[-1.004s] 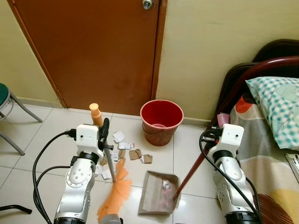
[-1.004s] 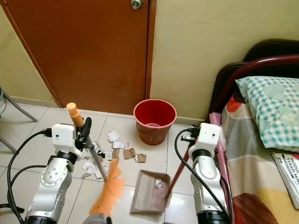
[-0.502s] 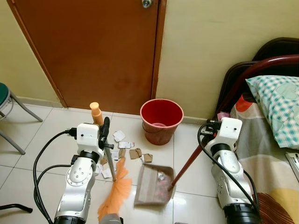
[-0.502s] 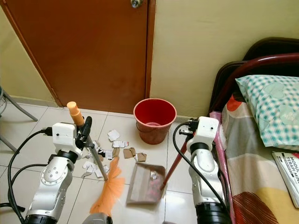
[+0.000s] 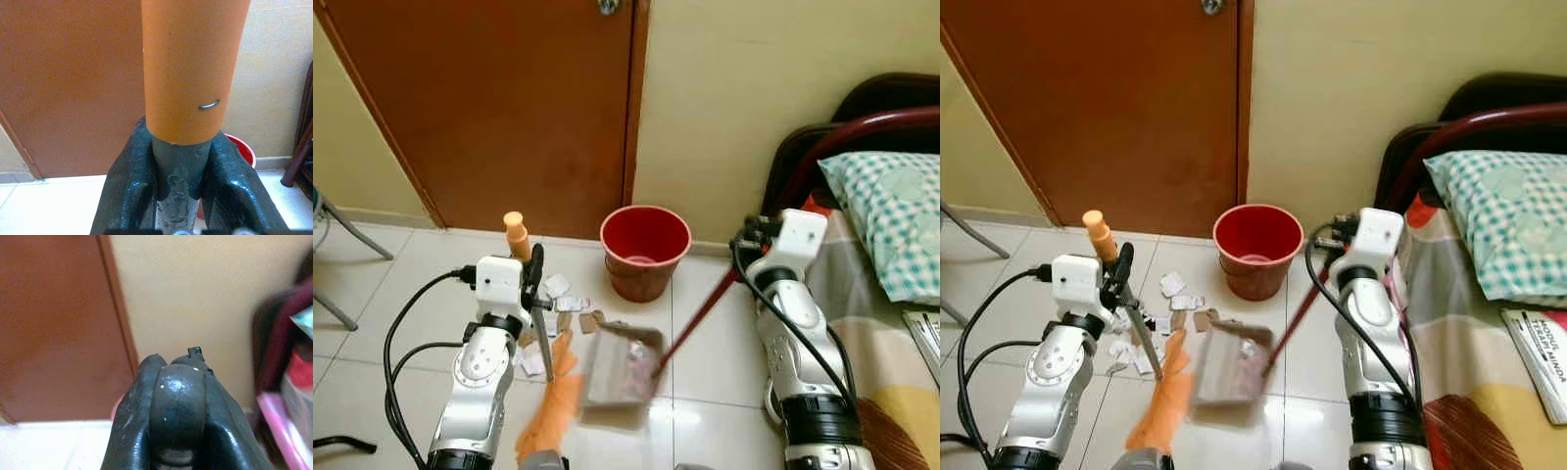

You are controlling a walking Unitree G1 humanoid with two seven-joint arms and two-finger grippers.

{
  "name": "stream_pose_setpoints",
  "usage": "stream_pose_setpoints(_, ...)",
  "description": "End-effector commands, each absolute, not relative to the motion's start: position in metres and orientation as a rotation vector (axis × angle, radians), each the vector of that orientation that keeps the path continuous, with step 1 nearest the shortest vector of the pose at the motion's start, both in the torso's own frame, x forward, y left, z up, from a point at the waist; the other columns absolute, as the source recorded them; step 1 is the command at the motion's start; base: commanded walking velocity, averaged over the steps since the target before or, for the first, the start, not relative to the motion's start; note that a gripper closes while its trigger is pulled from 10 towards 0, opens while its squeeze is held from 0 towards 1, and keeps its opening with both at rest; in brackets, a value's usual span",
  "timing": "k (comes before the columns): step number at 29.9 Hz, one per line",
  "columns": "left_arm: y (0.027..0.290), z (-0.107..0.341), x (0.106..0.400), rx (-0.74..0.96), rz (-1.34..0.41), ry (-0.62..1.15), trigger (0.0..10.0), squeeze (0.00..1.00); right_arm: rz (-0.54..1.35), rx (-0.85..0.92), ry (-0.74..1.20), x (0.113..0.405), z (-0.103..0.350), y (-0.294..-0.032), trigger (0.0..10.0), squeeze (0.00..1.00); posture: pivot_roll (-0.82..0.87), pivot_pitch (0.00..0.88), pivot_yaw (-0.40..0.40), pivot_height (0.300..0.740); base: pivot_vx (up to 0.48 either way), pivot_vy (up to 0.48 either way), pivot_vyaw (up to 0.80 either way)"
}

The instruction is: Sweep floor

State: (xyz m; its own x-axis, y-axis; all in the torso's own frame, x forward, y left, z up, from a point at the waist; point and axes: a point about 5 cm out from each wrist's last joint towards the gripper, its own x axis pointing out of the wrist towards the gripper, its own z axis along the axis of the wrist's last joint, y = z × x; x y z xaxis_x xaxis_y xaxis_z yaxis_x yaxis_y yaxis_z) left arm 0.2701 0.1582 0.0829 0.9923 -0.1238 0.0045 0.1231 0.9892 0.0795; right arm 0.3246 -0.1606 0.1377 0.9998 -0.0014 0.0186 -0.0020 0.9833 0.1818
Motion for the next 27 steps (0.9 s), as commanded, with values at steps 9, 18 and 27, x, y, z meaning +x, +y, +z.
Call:
stream_pose_setpoints(9,0.158,0.081,0.269,0.091,-0.134,0.01,10.0,0.0,0.124,0.225,-0.164,0.346,0.191,-0.15,10.0,0.0,0.01,0.066,-0.013,0.74,0.0,0.0,0.0)
stream_pose_setpoints(18,0.154,0.081,0.272,0.08,-0.14,0.014,10.0,0.0,0.15,0.248,-0.406,0.362,0.261,-0.143,10.0,0.0,0.01,0.067,-0.008,0.74,0.0,0.0,0.0)
stream_pose_setpoints(27,0.144,0.081,0.274,0.063,-0.156,0.017,10.0,0.0,0.089,0.054,-0.639,0.371,0.321,-0.143,10.0,0.0,0.0,0.069,-0.015,0.74,0.0,0.0,0.0)
